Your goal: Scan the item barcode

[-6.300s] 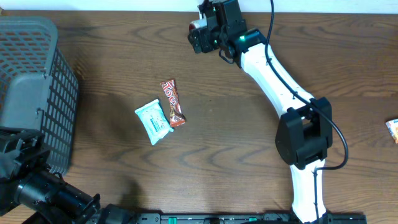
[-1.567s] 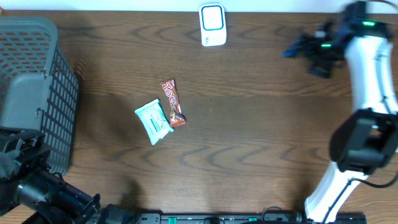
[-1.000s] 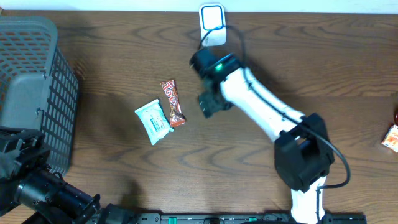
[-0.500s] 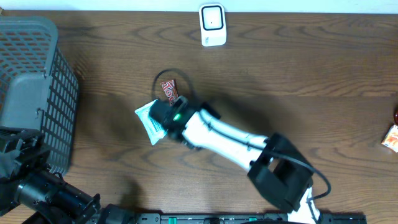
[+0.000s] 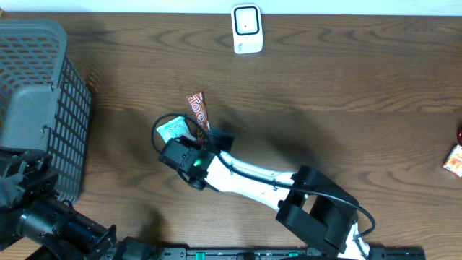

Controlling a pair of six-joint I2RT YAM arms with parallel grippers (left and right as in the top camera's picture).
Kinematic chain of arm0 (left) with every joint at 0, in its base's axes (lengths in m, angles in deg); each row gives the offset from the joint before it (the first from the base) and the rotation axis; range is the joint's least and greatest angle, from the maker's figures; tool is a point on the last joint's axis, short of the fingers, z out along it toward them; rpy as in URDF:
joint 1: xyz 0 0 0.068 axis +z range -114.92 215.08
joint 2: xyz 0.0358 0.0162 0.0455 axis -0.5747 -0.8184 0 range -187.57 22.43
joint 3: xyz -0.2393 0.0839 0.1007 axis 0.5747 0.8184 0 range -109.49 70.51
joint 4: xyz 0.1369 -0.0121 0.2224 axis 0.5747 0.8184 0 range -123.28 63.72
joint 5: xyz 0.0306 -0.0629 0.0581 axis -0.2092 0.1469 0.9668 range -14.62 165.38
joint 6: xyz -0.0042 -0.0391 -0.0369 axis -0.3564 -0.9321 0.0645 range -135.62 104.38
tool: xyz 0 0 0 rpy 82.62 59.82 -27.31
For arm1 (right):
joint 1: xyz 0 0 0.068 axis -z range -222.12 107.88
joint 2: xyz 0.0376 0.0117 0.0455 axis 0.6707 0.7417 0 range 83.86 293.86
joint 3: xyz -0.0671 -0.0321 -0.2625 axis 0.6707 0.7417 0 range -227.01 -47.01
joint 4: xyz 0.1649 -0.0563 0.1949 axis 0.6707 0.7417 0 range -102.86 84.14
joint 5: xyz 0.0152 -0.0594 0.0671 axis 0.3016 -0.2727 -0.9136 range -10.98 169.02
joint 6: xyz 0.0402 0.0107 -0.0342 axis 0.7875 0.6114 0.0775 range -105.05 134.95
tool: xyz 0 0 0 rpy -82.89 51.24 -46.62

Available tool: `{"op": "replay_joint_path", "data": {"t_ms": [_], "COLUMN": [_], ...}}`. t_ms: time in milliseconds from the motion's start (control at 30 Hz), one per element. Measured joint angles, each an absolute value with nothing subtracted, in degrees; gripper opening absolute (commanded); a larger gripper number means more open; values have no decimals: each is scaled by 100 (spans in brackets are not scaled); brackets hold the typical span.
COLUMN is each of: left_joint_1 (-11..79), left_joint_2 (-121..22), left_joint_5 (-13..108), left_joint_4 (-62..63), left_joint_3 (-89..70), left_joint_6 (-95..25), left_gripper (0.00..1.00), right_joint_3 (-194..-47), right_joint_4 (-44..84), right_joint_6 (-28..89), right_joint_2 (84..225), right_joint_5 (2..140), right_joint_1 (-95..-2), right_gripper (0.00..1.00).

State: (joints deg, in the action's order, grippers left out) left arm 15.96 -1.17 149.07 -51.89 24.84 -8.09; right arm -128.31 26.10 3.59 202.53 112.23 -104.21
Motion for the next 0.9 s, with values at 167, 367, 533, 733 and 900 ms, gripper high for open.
{"op": "replay_joint_path", "data": {"t_ms": [167, 367, 533, 733, 900], "left_joint_1": [1596, 1594, 1596, 1596, 1596], "left_joint_2": [-117, -117, -117, -117, -119], "left_joint_5": [14907, 14907, 14907, 14907, 14905], "left_joint_4": [-5189, -5189, -5189, -5189, -5191], "left_joint_3": [2484, 2484, 2484, 2484, 2484], "left_joint_6": [-809, -809, -809, -811, -809], "left_gripper": [98, 98, 98, 98, 98], "right_joint_3": [-12626, -12617, -12693, -12759, -12772], "right_joint_4": [2060, 1598, 1330, 1006, 984], "right_joint_6": [-297, -909, -1236, -1507, -1630], "right_joint_2": [20253, 20371, 20544, 20741, 20852], "right_joint_5": [11256, 11453, 11815, 12132, 12041], "right_joint_1": [-10421, -10419, -10419, -10395, -10357], "right_gripper": [99, 99, 97, 86, 45]}}
